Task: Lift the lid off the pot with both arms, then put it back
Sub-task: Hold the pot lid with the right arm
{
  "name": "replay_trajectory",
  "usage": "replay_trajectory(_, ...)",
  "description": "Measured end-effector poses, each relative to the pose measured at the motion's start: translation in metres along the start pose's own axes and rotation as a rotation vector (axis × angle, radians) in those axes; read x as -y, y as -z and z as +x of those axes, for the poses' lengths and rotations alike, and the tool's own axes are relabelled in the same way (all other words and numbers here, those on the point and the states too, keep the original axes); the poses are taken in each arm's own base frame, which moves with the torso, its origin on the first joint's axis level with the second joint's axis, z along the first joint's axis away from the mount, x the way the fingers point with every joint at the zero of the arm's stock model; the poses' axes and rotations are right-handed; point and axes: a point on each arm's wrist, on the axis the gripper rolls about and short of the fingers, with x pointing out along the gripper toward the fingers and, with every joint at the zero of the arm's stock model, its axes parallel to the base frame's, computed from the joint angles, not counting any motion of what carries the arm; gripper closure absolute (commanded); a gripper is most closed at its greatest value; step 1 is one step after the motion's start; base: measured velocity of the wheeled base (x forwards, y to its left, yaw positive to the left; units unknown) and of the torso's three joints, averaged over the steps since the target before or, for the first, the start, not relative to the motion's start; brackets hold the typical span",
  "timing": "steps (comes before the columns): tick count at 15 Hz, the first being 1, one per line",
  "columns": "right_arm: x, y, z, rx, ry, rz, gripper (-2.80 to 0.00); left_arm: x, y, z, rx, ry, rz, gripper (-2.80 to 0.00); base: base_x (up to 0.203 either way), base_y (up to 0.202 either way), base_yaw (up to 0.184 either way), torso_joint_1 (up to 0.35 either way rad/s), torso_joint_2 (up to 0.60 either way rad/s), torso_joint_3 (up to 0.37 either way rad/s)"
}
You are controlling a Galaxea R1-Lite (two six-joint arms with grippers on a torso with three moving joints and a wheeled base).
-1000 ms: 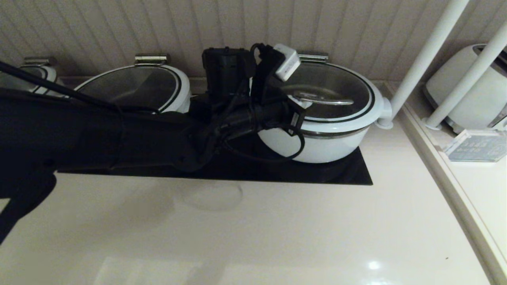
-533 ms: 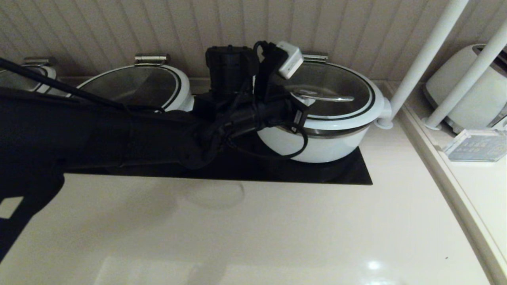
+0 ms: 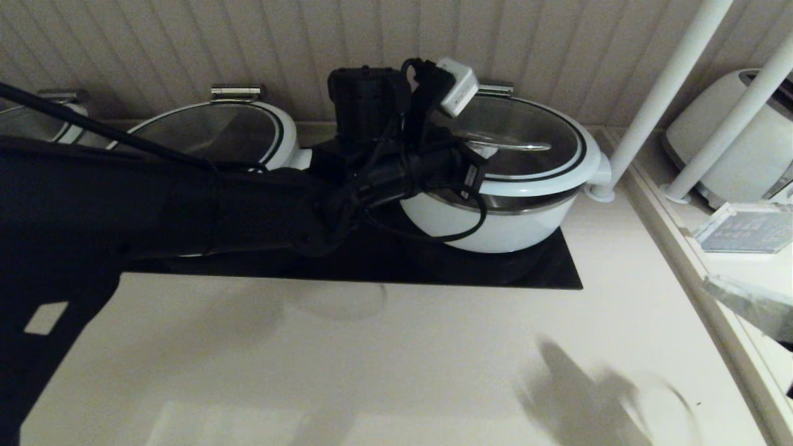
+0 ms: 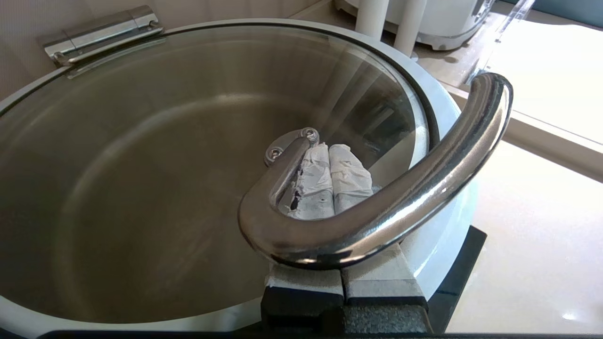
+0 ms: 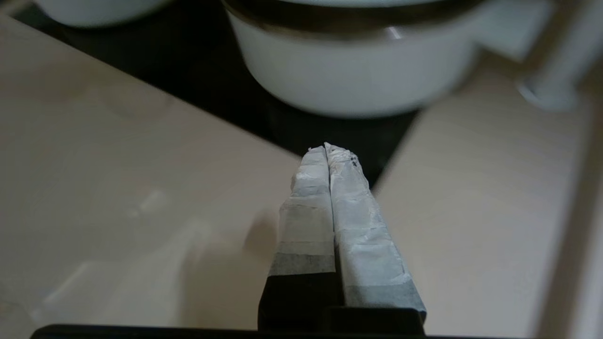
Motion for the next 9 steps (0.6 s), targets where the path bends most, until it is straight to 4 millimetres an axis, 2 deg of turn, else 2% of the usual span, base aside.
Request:
replay_trajectory(4,0.006,-0.003,0.045,0.053,-0.101,-0.008,0.00,-0.003,0.002,0.001,-0.003,-0.005,0.001,0.00,0.000,0.000,0.000,0.000,0.00,0.000)
replay_trajectory(9,0.011,0.008,0.077,0.035,-0.132,0.002,0.00,-0.009,-0.006,0.004,0.020,-0.021,0.008,0.00,0.000,0.000,0.000,0.000,0.00,0.000)
